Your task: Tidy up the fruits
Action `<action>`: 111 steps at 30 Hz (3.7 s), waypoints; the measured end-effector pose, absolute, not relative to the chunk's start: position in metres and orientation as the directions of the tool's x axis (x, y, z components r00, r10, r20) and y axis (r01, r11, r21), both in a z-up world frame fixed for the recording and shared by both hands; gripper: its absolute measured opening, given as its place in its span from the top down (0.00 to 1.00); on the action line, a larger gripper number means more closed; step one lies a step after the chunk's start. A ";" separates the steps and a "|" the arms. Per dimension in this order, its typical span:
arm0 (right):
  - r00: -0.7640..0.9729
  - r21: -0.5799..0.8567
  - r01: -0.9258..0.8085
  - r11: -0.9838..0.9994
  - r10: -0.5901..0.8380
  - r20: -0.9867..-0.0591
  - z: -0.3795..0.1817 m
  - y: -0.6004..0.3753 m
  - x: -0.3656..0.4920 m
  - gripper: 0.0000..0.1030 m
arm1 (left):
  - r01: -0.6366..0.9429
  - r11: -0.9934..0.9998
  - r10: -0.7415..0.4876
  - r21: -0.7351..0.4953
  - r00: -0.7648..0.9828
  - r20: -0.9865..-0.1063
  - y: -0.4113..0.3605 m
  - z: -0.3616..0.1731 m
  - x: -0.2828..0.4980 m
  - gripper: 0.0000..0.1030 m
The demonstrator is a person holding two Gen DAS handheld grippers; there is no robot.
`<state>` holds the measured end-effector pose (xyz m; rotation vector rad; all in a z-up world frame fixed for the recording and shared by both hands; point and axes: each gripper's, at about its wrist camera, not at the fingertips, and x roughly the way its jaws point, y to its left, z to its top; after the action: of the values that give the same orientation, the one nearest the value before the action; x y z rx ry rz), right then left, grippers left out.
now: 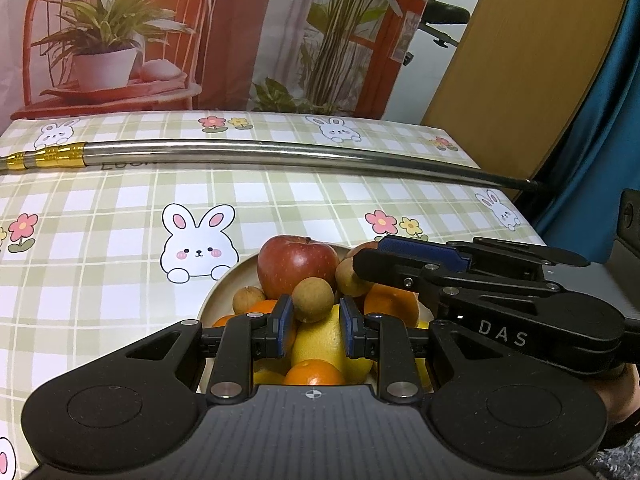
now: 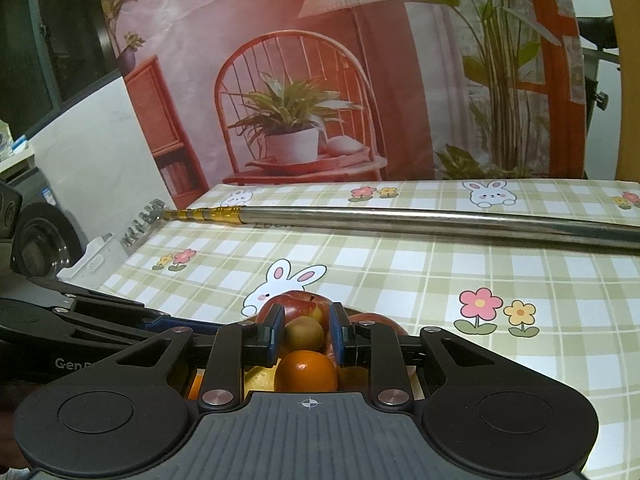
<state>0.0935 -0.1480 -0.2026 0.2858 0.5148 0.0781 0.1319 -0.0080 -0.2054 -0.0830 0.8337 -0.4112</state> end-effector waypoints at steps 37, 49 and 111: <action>0.913 0.244 0.123 0.962 -0.013 -0.408 -0.151 -0.168 0.052 0.66 | 0.266 0.955 -0.291 -0.128 0.773 -0.564 0.004 -0.132 0.077 0.54; 0.930 0.214 0.154 0.965 -0.068 -0.362 -0.116 -0.162 0.018 0.07 | 0.226 0.966 -0.259 -0.127 0.865 -0.430 0.017 -0.086 0.043 0.03; 0.956 0.182 0.207 0.961 -0.159 -0.245 -0.041 -0.158 -0.023 0.00 | 0.189 0.974 -0.216 -0.124 0.939 -0.266 0.019 -0.030 -0.002 0.00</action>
<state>-0.0226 -0.1580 -0.0407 0.2084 0.2311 -0.1869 -0.0023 0.0187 -0.0299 -0.0967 0.2818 -0.2075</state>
